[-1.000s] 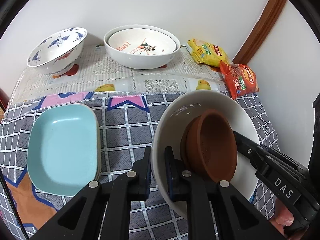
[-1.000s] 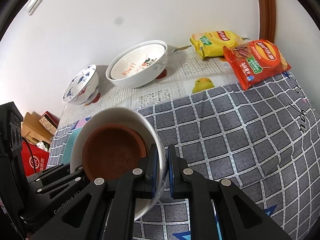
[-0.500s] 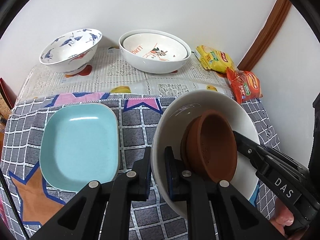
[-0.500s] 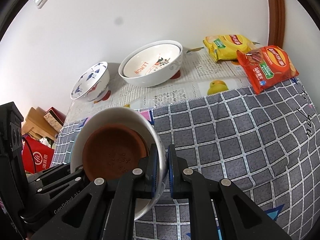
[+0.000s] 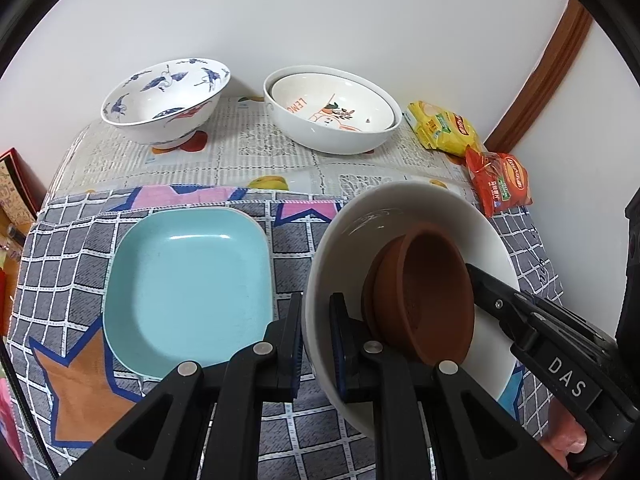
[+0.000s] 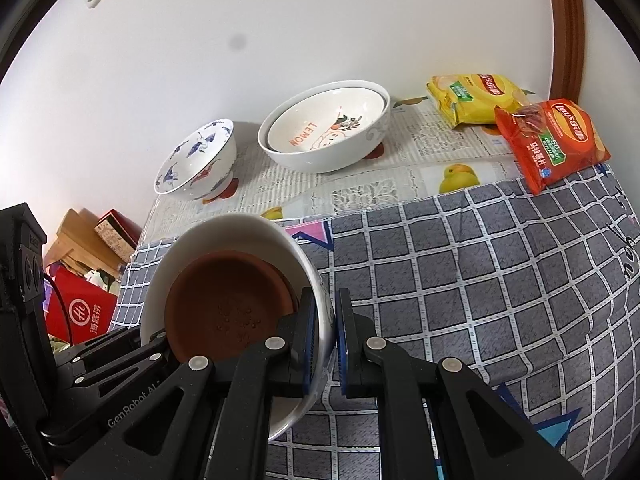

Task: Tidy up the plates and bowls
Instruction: 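Carry the white bowl with both grippers over the teal plate stack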

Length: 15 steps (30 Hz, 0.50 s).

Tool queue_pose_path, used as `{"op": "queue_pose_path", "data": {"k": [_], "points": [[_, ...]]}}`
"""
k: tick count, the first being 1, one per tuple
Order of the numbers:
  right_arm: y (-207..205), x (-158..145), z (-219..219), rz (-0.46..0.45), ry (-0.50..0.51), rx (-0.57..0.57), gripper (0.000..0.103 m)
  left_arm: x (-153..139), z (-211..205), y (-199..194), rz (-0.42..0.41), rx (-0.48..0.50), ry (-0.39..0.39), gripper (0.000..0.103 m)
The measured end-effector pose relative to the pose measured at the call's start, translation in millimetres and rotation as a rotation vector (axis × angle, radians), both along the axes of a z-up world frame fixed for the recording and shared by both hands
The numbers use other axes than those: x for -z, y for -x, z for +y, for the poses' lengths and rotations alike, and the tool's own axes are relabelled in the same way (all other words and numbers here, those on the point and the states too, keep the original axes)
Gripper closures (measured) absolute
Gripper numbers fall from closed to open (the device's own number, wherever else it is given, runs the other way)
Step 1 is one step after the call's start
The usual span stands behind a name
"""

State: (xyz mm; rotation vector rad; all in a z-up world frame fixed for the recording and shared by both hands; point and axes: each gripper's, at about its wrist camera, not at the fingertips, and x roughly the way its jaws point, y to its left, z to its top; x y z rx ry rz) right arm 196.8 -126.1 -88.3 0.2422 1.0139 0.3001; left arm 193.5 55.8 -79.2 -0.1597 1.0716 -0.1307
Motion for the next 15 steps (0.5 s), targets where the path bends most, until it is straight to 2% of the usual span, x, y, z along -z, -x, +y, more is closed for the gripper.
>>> {"op": "queue_pose_path", "data": {"k": [15], "points": [[-1.1, -5.4, 32.2, -0.008, 0.002, -0.045, 0.093, -4.8, 31.3, 4.4, -0.008, -0.044, 0.001, 0.091]]}}
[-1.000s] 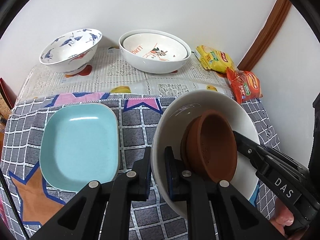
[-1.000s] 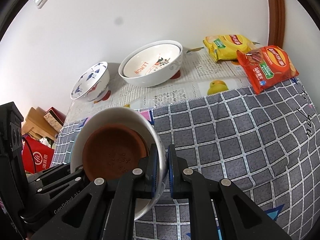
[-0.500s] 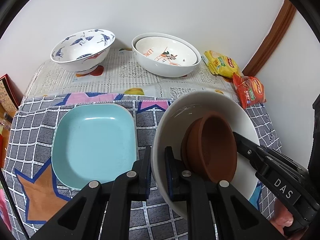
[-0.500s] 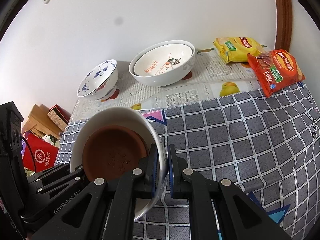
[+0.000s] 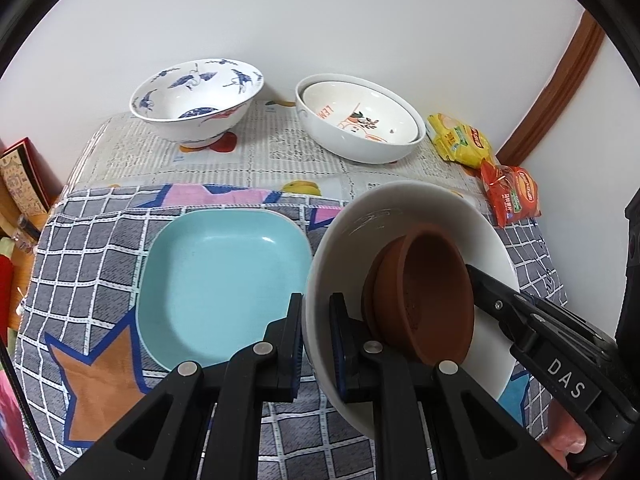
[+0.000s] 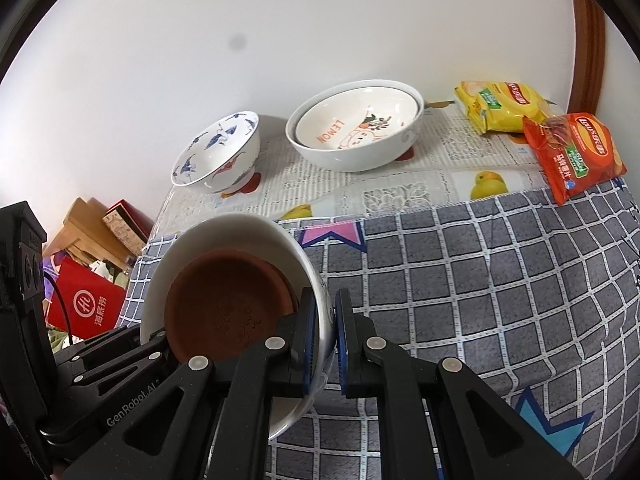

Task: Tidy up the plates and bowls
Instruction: 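Carry the white bowl with both grippers over the teal plate stack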

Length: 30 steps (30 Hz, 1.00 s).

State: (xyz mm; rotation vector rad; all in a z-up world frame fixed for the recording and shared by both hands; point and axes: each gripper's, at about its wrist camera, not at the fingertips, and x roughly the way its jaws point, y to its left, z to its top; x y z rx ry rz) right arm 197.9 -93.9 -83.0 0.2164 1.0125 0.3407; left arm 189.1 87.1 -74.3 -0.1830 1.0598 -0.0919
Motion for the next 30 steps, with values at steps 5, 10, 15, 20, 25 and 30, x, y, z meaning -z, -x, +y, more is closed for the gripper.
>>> {"op": "queue_pose_path", "data": {"k": [5, 10, 15, 20, 25, 30], "points": [[-0.5, -1.1, 9.5, 0.000, -0.004, -0.013, 0.093, -1.6, 7.4, 0.4, -0.003, -0.012, -0.003, 0.091], [-0.9, -1.3, 17.6, -0.002, -0.005, -0.023, 0.093, -1.3, 15.4, 2.2, -0.003, -0.026, 0.002, 0.091], [-0.8, 0.5, 28.6, 0.000, -0.001, -0.040, 0.093, 0.6, 26.0, 3.2, 0.001, -0.044, 0.006, 0.091], [-1.8, 3.5, 40.4, 0.005, 0.000, -0.057, 0.093, 3.4, 38.2, 4.4, 0.005, -0.062, 0.010, 0.091], [-2.6, 6.8, 53.1, 0.010, 0.005, -0.075, 0.093, 6.8, 50.0, 5.3, 0.009, -0.087, 0.018, 0.091], [-5.5, 9.8, 64.9, 0.015, 0.006, -0.091, 0.093, 11.2, 59.7, 4.9, 0.016, -0.104, 0.019, 0.091]]}}
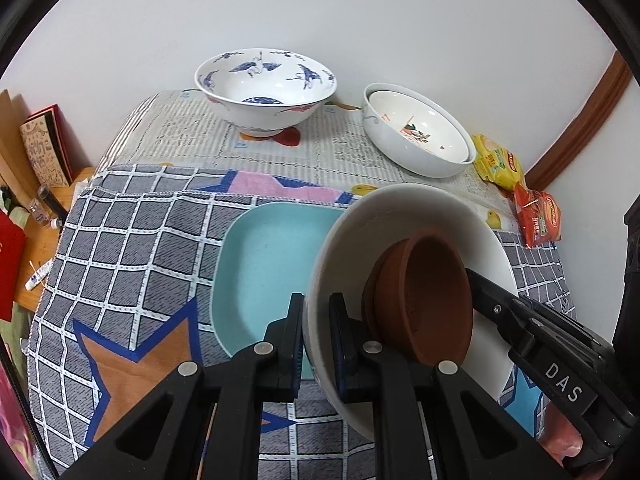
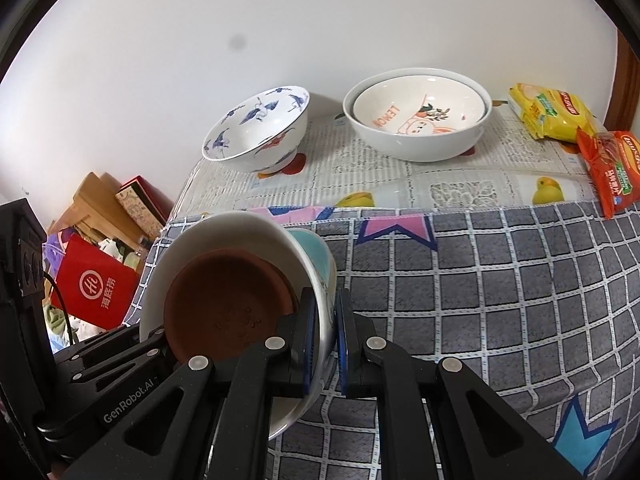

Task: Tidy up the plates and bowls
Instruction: 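Carry the white bowl with both grippers over the teal plate stack, then lower the white bowl onto the teal plate stack with both grippers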

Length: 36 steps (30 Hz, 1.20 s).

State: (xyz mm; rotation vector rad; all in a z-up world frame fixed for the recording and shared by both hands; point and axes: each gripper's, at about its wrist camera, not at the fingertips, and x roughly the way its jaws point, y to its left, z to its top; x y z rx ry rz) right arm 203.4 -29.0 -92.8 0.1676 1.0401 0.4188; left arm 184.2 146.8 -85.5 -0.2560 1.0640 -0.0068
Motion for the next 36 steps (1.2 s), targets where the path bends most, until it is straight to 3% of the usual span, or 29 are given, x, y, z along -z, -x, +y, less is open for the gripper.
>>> {"op": "queue_pose_path", "data": {"k": [15, 36], "points": [[-11.6, 16.2, 31.5, 0.033, 0.002, -0.031, 0.093, 18.6, 30.4, -6.9, 0.031, -0.045, 0.006, 0.091], [-40.9, 55.7, 48.8, 0.098, 0.008, -0.049, 0.093, 56.5, 42.2, -33.7, 0.079, -0.057, 0.001, 0.091]]}}
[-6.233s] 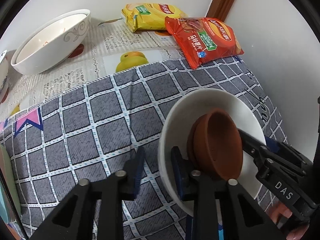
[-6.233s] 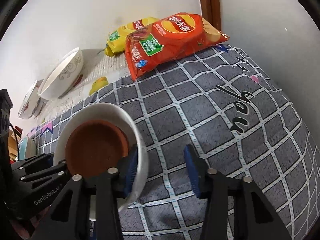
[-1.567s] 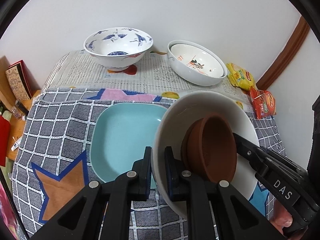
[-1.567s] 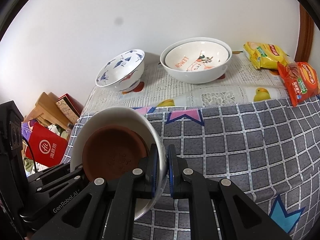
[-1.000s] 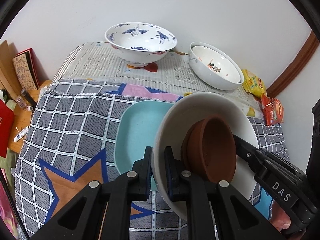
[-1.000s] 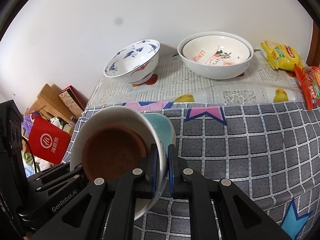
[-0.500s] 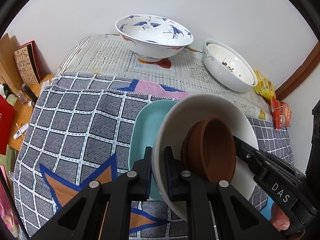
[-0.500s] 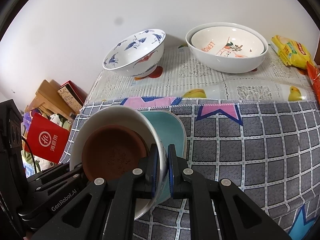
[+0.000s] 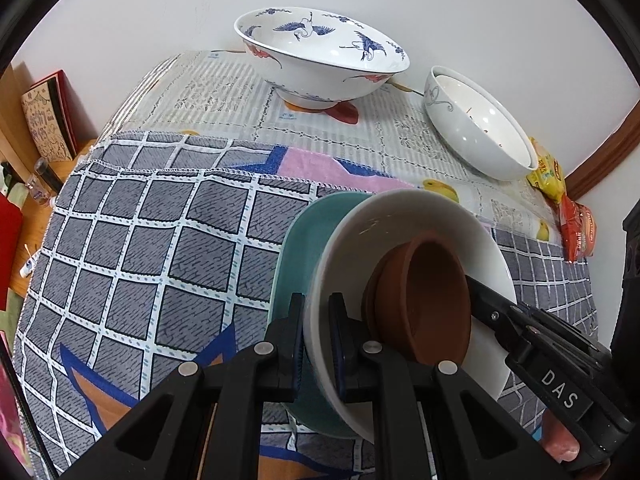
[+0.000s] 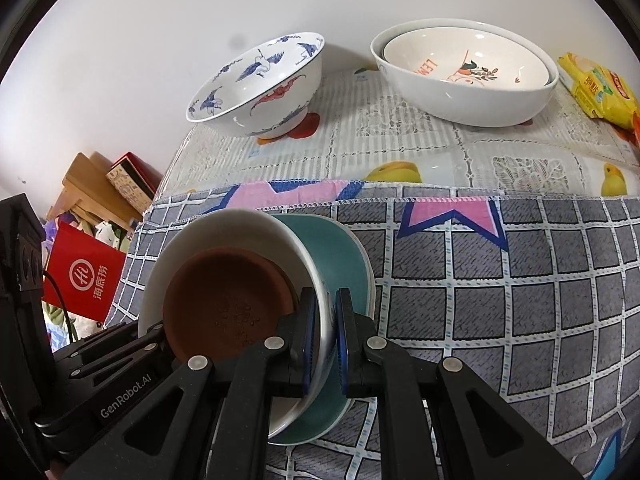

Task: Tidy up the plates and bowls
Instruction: 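Lower the white bowl onto the teal plate stack with both grippers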

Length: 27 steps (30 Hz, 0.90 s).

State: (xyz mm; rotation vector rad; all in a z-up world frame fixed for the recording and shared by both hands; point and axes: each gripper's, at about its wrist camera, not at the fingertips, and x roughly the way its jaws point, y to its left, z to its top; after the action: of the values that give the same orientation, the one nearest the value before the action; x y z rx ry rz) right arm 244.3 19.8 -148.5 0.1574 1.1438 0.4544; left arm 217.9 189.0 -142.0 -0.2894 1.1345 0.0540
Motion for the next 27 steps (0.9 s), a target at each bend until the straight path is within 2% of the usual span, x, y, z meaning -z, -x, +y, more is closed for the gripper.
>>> {"op": "queue_pose_path", "data": {"k": [20, 27], "points": [[-1.9, 3.2, -1.2, 0.016, -0.010, -0.008, 0.092, 4.2, -0.2, -2.6, 0.010, 0.002, -0.009, 0.091], [-2.4, 3.4, -2.5, 0.026, 0.001, -0.006, 0.088, 1.1, -0.5, 0.6, 0.012, 0.001, -0.011, 0.090]]}}
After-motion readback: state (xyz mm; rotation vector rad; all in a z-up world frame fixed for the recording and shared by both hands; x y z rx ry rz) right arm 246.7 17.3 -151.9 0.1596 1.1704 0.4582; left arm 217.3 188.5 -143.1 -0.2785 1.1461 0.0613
